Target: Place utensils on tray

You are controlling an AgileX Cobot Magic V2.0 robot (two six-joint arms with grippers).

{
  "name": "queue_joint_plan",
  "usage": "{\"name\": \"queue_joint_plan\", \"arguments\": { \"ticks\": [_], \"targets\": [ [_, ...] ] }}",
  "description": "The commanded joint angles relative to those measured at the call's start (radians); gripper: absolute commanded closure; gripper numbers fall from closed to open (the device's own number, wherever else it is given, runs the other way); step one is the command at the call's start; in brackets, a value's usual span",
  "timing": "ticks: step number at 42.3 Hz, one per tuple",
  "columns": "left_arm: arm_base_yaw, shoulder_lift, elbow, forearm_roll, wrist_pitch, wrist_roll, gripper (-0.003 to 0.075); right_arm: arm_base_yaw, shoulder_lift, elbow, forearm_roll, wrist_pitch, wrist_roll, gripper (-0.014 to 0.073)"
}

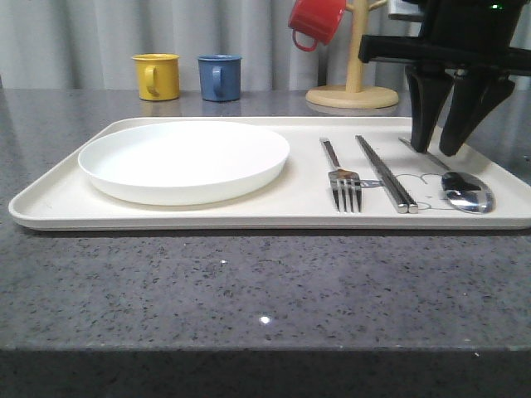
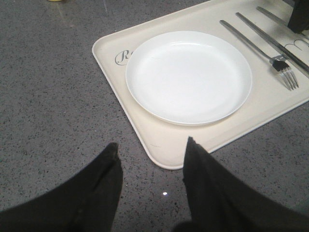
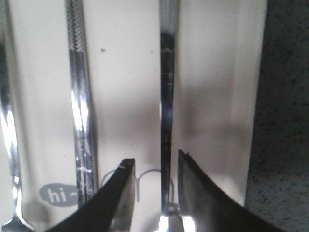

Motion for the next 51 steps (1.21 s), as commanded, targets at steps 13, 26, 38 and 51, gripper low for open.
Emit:
{"name": "queue_joint_plan", "arguments": {
  "ticks": [13,26,38,51],
  "targets": [
    [-0.007,0.0,-0.027,-0.01,-0.064,-0.01,0.0418,-0.002,-0.438,0.103,-0.054,-0.044,-0.27,0.0336],
    [-0.007,0.0,-0.027,-0.01,-0.064,-0.01,0.0418,-0.002,-0.831,0.377,-0.14,-0.075,-0.288,0.0336],
    [-0.007,0.0,-0.027,-0.01,-0.064,-0.01,0.0418,-0.002,-1.16,0.567,-0.114,-0.123,-0.288,0.0336],
    [-0.007,0.0,-0.027,-0.01,-0.064,-0.01,0.0461,-0.002,-1.338,0.643,-0.112,-0.164,-0.288,0.034]
  ]
}}
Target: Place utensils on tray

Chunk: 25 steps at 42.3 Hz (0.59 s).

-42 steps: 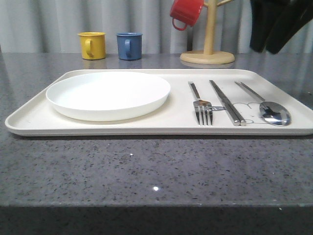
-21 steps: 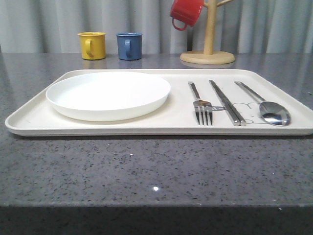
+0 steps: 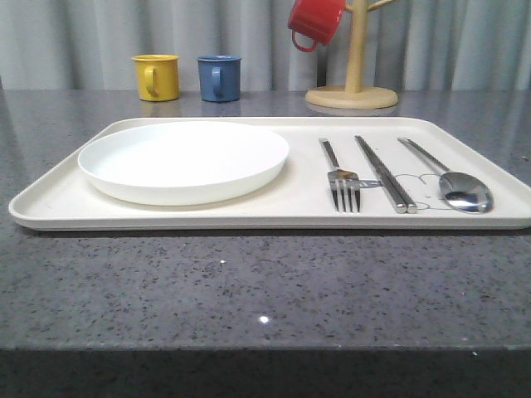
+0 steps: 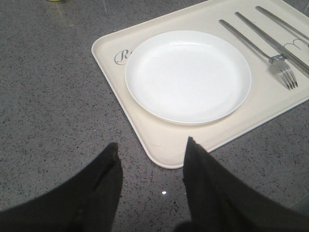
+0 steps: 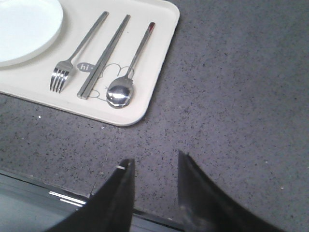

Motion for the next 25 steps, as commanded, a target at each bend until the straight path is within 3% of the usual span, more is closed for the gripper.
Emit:
{"name": "queue_joint_plan", "arguments": {
  "ticks": [1,4,11,25],
  "targets": [
    [-0.007,0.0,-0.027,-0.01,-0.064,-0.01,0.0479,-0.002,-0.02,-0.015,0.0,-0.095,-0.013,0.0344],
    [-0.007,0.0,-0.027,-0.01,-0.064,-0.01,0.0554,-0.002,-0.021,-0.015,0.0,-0.099,-0.013,0.0401],
    [-0.007,0.0,-0.027,-0.01,-0.064,-0.01,0.0738,-0.002,-0.02,-0.015,0.0,-0.102,-0.013,0.0662],
    [-0.007,0.0,-0.027,-0.01,-0.064,-0.01,0.074,-0.002,-0.02,-0.015,0.004,-0.091,-0.013,0.0661]
  ]
}}
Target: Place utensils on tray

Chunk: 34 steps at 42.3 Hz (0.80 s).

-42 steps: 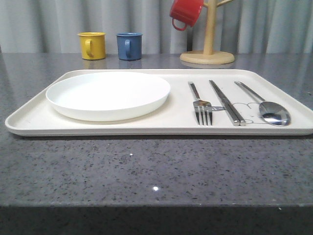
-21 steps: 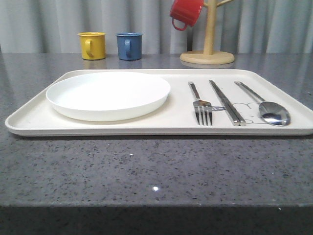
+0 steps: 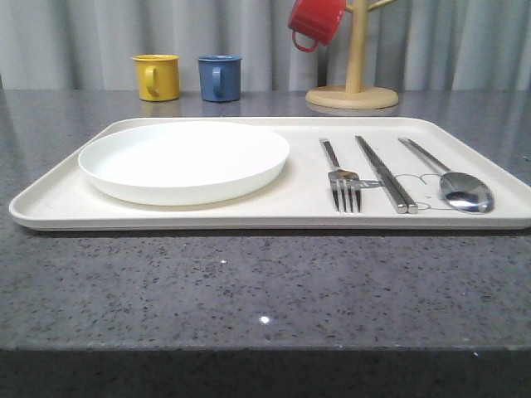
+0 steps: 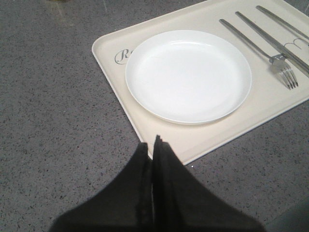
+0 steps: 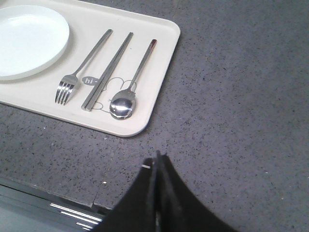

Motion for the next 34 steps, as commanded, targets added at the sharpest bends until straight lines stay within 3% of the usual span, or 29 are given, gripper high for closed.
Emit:
{"name": "queue_joint_plan", "arguments": {
  "ticks": [1,9,15,22,30,34],
  "targets": [
    [-0.007,0.0,-0.027,-0.01,-0.065,-0.01,0.074,-0.002,0.009,-0.021,-0.002,-0.065,-0.01,0.0661],
    [0.027,-0.108,0.056,-0.009,-0.155,-0.01,0.074,-0.002,0.009,-0.021,-0.003,-0.065,-0.01,0.0661],
    [0.226,-0.339,0.303,0.069,-0.42,-0.01,0.074,-0.002,0.009,-0.021,-0.003,-0.065,-0.01,0.0661],
    [0.355,-0.568,0.617,-0.005,-0.611,-0.01,0.074,-0.002,0.009,-0.021,-0.003,-0.065,-0.01,0.0661],
    [0.372,-0.678,0.813,-0.014,-0.807,-0.01,0.074,-0.002,0.009,-0.021,-0.003,-0.065,-0.01,0.0661],
    [0.372,-0.687,0.809,-0.014,-0.775,-0.01,0.074,-0.002,0.009,-0.021,-0.003,-0.065,-0.01,0.0661]
  ]
}}
